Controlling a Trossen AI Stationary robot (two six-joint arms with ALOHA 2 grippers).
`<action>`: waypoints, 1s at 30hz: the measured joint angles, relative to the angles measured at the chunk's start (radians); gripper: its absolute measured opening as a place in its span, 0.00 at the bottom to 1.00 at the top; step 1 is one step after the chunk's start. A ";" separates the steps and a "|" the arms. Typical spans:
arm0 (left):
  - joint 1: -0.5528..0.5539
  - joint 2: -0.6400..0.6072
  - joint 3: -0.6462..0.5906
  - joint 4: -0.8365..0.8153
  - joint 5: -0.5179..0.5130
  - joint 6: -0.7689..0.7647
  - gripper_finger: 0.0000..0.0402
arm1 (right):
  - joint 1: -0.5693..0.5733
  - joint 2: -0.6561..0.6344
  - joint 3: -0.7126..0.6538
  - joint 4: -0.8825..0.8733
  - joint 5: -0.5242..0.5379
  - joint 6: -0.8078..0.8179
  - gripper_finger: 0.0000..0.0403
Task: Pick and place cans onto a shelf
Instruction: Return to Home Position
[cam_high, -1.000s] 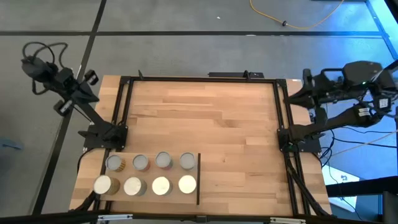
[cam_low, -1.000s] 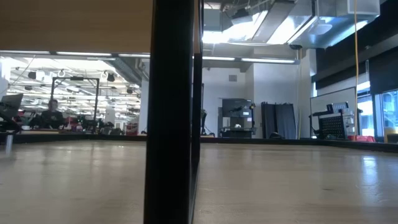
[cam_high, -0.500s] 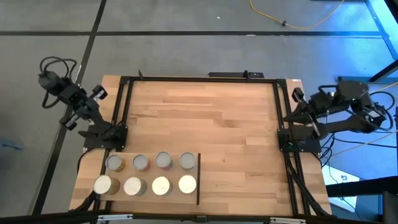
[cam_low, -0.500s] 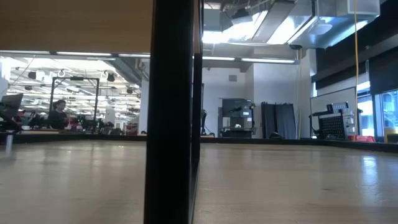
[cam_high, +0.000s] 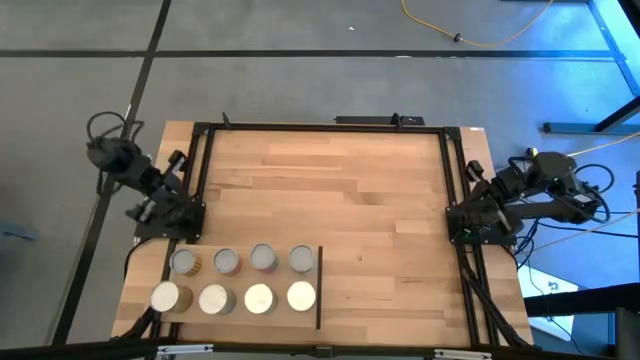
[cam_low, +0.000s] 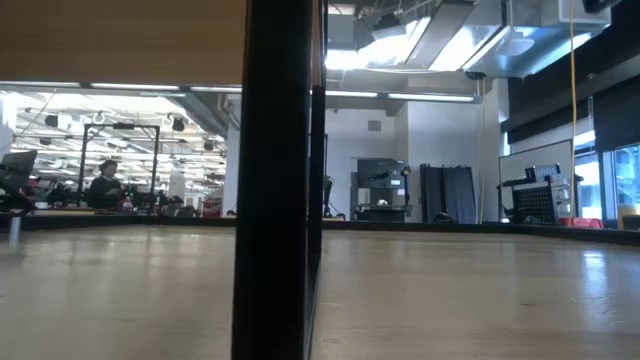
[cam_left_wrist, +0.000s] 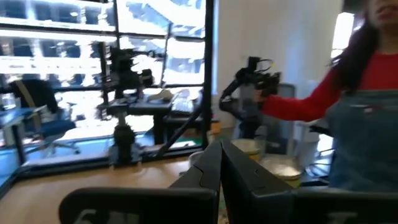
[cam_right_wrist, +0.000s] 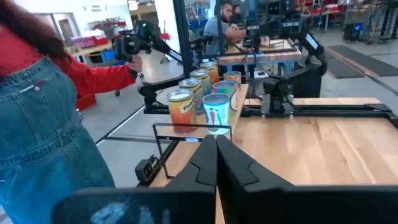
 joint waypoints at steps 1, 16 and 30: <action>0.000 0.000 -0.015 0.006 -0.021 0.000 0.00 | 0.000 -0.027 -0.020 0.000 0.005 0.002 0.00; 0.000 0.000 -0.226 0.192 -0.150 0.002 0.00 | -0.001 -0.188 -0.187 -0.022 0.029 0.002 0.00; 0.001 0.000 -0.413 0.438 -0.144 0.062 0.00 | -0.001 -0.189 -0.206 0.028 0.006 -0.001 0.00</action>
